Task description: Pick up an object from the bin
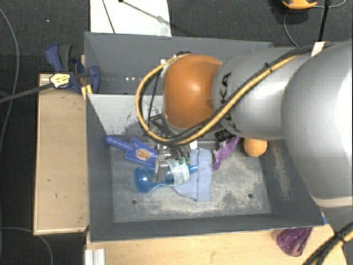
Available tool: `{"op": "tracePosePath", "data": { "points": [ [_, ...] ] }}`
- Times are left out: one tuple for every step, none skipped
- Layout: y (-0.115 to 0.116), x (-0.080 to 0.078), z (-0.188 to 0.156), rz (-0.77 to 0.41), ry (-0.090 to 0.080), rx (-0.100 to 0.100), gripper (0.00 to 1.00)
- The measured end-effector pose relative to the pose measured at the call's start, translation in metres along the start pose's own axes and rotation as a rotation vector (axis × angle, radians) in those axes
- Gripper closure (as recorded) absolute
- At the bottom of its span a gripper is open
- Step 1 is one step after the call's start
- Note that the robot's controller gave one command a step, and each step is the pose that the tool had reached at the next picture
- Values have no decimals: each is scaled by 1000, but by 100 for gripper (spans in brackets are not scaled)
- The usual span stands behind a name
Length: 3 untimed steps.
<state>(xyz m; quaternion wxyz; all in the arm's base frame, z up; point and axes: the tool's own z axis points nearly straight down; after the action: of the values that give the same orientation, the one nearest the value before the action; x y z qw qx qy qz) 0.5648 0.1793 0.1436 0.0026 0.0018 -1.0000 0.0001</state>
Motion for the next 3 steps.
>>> {"op": "tracePosePath", "data": {
  "points": [
    [-1, -2, -5, 5, -8, -2, 0],
    [-53, 22, 59, 17, -7, -3, 0],
    [-79, 16, 75, -134, -8, -2, 0]
  ]
}}
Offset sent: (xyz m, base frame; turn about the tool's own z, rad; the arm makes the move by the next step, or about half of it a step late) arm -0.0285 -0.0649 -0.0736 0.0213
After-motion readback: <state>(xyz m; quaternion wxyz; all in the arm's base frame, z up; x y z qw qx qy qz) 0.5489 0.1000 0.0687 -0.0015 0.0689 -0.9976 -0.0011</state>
